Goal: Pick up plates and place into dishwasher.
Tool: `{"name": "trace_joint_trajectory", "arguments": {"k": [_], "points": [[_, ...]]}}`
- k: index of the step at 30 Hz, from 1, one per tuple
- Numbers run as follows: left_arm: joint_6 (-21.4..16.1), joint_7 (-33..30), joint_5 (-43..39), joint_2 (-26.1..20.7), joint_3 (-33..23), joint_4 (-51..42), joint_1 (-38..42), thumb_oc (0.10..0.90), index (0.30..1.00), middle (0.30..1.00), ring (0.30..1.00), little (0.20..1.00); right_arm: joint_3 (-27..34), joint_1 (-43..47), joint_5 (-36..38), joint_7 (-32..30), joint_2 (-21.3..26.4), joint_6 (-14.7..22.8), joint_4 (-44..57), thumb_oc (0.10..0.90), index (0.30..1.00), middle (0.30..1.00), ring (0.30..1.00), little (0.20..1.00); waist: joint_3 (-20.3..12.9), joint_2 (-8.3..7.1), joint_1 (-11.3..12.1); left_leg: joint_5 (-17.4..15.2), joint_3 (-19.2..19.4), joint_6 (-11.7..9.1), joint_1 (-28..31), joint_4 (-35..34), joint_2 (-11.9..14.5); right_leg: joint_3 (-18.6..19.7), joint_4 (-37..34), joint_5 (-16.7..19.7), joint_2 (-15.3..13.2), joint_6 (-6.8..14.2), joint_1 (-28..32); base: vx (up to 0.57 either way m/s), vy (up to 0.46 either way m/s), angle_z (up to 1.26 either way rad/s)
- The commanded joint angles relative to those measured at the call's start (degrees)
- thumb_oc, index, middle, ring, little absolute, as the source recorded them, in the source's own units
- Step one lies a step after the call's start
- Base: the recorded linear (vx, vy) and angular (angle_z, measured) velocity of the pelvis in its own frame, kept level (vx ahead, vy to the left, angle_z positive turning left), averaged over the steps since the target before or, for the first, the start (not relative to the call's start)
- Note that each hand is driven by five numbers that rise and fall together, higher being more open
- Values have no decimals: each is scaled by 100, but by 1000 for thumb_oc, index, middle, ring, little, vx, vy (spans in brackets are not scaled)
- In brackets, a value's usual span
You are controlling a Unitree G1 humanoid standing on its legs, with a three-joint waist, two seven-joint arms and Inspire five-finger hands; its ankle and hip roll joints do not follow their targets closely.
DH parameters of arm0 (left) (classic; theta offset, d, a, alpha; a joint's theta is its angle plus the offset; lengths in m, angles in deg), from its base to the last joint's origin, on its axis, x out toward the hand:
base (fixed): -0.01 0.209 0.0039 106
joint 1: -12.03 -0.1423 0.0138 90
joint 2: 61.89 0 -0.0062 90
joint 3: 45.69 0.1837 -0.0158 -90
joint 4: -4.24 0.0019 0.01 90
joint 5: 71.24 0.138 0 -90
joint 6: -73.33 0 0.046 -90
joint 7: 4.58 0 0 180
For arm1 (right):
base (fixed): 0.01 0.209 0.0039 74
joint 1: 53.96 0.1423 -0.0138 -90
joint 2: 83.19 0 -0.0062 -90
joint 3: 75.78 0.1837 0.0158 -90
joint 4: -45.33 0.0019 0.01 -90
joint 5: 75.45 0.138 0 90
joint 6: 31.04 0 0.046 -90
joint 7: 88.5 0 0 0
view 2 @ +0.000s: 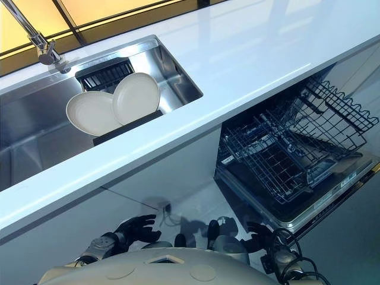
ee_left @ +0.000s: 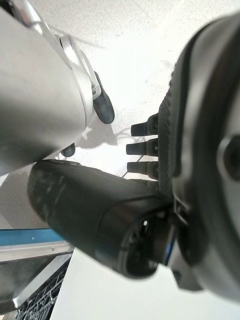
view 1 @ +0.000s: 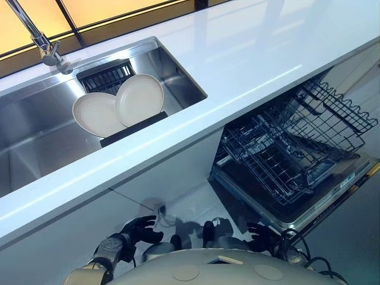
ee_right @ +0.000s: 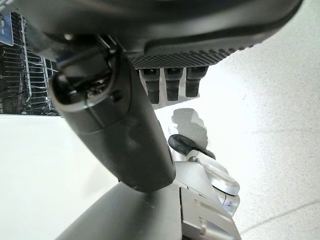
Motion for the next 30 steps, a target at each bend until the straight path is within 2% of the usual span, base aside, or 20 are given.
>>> {"name": "trace_joint_trajectory", "arguments": {"k": [1,7,9,13,15,17,18,19,21,23,24,28,29,30], "points": [[-56,14,-35,-21,-191,204,177,800,900,900,900,900,-174,172,-247,15,-149,229,83,800,900,900,900,900,-144,-37,-93,-34,157,180,-275,78,-240,-55,698,-880,-219,639,251,0,0,0],[-217,329,-154,-19,-169,135,150,800,900,900,900,900,-241,172,-265,-17,-174,182,121,800,900,900,900,900,-159,-43,-101,-15,187,188,-205,-25,-227,-25,651,-847,-210,659,279,-5,6,-2],[-216,875,-311,-18,-22,-331,179,800,900,900,900,900,-276,153,-252,-9,-178,132,221,800,900,900,900,900,-136,-44,-110,-10,210,187,-200,-48,-217,-9,644,-820,-208,675,262,-43,4,-8],[115,2493,-1068,-115,630,-2023,293,800,900,900,900,900,-327,175,-112,81,-42,-18,515,800,900,900,900,900,0,23,-96,6,217,205,-249,-67,-194,18,681,-772,-215,706,155,-109,20,-5],[659,3567,-1952,-255,958,-3108,404,800,900,900,900,900,-351,270,-14,148,89,-113,620,800,900,900,900,900,92,85,-89,36,203,226,-288,-102,-183,56,724,-740,-213,719,54,-142,37,-5],[1126,4595,-2578,-228,1055,-4125,480,800,900,900,900,900,-379,364,82,165,176,-111,611,800,900,900,900,900,168,124,-76,52,179,249,-291,-146,-176,74,754,-726,-211,727,3,-106,14,-6],[1308,4876,-2817,-211,1081,-4489,499,800,900,900,900,900,-388,402,113,165,195,-95,580,800,900,900,900,900,191,136,-71,55,172,259,-289,-160,-175,80,762,-722,-212,730,-7,-86,6,-6],[1656,5428,-3346,-167,1124,-5154,536,800,900,900,900,900,-419,478,139,160,219,-71,521,800,900,900,900,900,222,152,-61,60,159,278,-283,-190,-180,98,771,-712,-211,739,-24,-65,1,-3],[2310,5847,-4058,14,1186,-5978,599,800,900,900,900,900,-468,559,100,139,201,-24,436,800,900,900,900,900,246,153,-63,48,149,301,-258,-234,-180,134,772,-704,-200,751,-33,-24,-3,-1],[2953,5990,-4731,254,1253,-6632,675,800,900,900,900,900,-546,616,-4,87,134,31,354,800,900,900,900,900,245,133,-82,23,166,325,-221,-274,-168,192,757,-698,-181,758,-23,10,-15,0],[3425,5854,-5288,446,1365,-7027,740,800,900,900,900,900,-623,655,-72,49,84,79,290,800,900,900,900,900,233,111,-103,6,180,328,-201,-300,-156,246,739,-699,-163,758,-9,19,-34,0],[4759,4829,-7299,1047,1530,-7629,929,800,900,900,900,900,-716,747,-155,-16,-27,171,79,800,900,900,900,900,180,50,-129,-62,176,325,-173,-317,-150,339,644,-704,-131,759,67,26,-39,-1],[4869,4576,-7684,1190,1583,-7708,954,800,900,900,900,900,-742,775,-152,-27,-50,183,28,800,900,900,900,900,171,39,-133,-75,172,318,-169,-317,-150,345,622,-700,-127,760,83,32,-53,-4],[4804,4198,-8148,1349,1612,-7822,1001,800,900,900,900,900,-773,805,-157,-43,-80,193,-34,800,900,900,900,900,158,25,-136,-84,173,307,-166,-317,-147,348,597,-696,-122,761,101,20,-53,-5]]}}
